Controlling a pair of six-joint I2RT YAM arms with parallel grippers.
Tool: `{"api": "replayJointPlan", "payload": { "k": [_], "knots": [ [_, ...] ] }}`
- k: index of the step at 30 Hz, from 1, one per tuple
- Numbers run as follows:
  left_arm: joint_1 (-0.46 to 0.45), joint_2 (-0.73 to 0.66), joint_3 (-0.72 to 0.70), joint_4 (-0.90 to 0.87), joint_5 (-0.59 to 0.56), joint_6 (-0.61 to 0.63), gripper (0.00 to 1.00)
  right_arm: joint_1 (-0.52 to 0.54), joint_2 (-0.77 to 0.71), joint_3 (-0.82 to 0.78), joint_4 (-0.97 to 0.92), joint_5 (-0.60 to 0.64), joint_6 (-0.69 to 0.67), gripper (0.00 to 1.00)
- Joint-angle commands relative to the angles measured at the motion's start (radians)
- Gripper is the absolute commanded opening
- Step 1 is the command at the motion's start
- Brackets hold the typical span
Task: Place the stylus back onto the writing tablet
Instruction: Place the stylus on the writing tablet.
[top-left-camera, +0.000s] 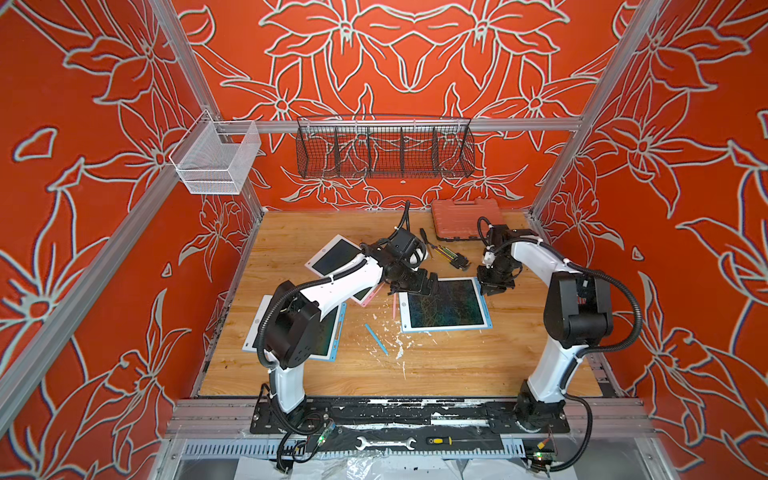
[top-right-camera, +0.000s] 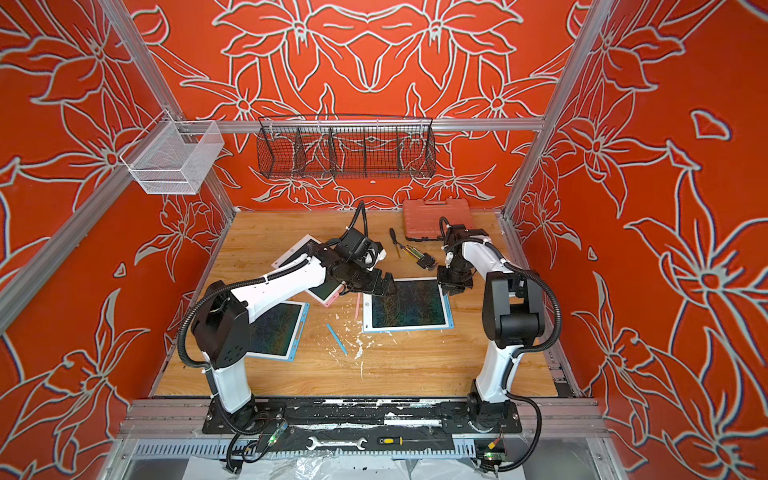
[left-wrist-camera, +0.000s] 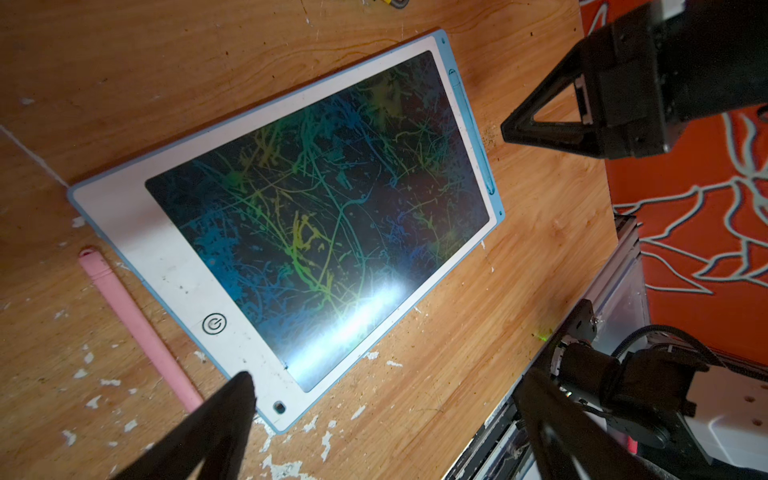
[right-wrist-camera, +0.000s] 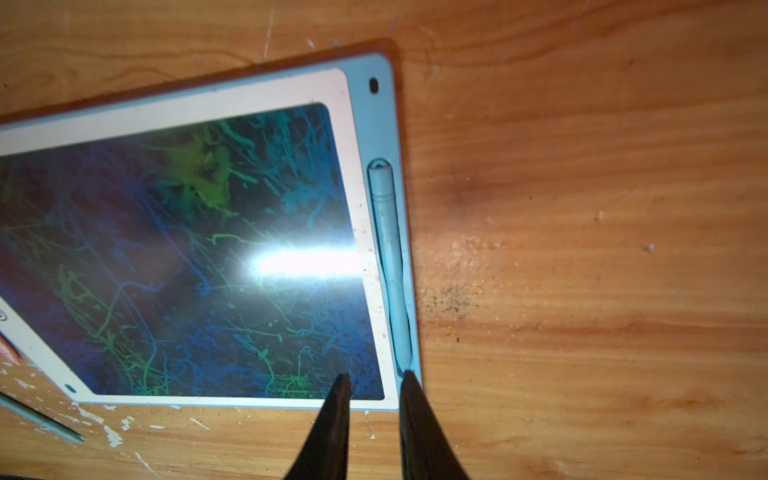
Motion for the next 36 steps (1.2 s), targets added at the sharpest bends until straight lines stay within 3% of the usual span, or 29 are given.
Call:
{"api": "replayJointPlan", "payload": {
  "k": [1, 20, 36],
  "knots": [
    [0.014, -0.046, -0.018, 0.008, 0.006, -0.007, 0.97, 0.004, -0.035, -0.036, -0.028, -0.019, 0.031, 0.23],
    [0.022, -0.082, -0.091, 0.033, 0.018, -0.026, 0.97, 0.004, -0.076, -0.172, 0.062, -0.072, 0.094, 0.24],
    [0.022, -0.102, -0.12, 0.052, 0.011, -0.051, 0.97, 0.005, -0.074, -0.222, 0.093, -0.09, 0.087, 0.18]
  ]
}}
